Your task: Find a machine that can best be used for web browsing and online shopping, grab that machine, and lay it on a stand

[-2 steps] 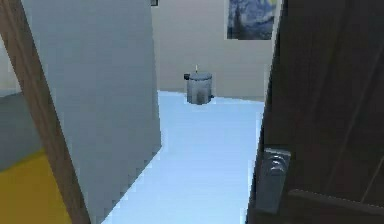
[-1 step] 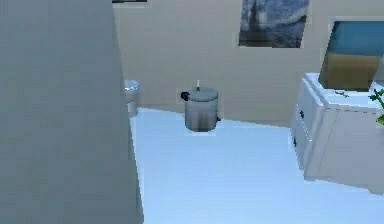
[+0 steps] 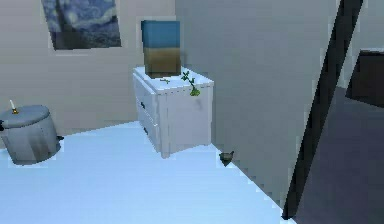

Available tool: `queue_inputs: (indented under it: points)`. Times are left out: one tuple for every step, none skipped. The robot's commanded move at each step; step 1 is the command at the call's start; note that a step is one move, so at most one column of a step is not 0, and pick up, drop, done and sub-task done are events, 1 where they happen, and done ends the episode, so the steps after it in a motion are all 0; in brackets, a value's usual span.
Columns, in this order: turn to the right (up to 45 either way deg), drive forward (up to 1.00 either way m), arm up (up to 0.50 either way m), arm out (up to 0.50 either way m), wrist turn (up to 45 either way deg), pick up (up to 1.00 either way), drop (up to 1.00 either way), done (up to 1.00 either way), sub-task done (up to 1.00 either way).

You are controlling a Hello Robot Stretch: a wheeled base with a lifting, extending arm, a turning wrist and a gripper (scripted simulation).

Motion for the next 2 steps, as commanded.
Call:
queue_inputs:
  points:
    - [12.0,0.00,0.00,0.00,0.0,0.00,0.00,0.00,0.00]
    - [0.0,0.20,0.00,0.00,0.0,0.00,0.00,0.00,0.00]
